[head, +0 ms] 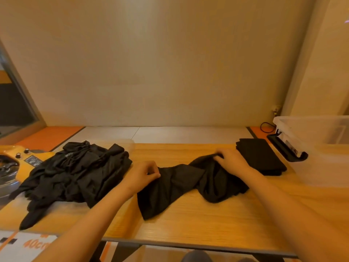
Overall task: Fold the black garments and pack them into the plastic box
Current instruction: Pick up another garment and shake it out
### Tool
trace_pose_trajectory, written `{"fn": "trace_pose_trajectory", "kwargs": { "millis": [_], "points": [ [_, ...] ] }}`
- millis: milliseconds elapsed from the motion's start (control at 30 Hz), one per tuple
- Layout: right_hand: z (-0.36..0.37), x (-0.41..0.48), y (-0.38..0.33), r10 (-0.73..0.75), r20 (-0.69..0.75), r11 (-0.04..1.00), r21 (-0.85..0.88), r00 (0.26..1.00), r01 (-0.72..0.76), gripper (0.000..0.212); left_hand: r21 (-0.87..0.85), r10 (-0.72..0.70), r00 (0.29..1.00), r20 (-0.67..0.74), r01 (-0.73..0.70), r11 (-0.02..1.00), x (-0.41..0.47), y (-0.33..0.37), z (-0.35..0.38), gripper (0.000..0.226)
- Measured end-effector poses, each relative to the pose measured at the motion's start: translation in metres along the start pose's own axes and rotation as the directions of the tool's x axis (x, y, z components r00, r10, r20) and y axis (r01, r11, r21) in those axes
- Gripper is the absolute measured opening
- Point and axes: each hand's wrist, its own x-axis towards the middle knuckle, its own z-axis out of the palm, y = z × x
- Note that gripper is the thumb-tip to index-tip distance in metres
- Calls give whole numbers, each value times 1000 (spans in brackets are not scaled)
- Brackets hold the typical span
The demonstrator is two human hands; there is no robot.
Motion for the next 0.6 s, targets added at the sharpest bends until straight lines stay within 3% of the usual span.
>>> {"fn": "trace_pose_trajectory", "kwargs": {
  "millis": [200, 333, 433, 533, 600],
  "points": [
    [-69, 57, -36, 149, -308, 897, 442, 940, 3, 17, -68, 49, 948, -314, -74, 995, 45, 33, -67, 7],
    [-138, 62, -73, 207, -554, 727, 639, 806, 252, 14, 48, 174, 744, -645, -187, 981, 60, 69, -123, 17],
    [-160, 46, -87, 140, -641, 646, 637, 755, 421, 14, 198, 297, 653, -697, -223, 955, 48, 80, -135, 21],
    [-138, 33, -67, 101, -590, 664, 640, 801, 387, 18, 201, 335, 680, -652, -271, 941, 22, 71, -109, 20],
    [-100, 23, -42, 101, -476, 751, 612, 874, 247, 14, 167, 302, 799, -519, -252, 953, 2, 62, -74, 15]
  ]
}}
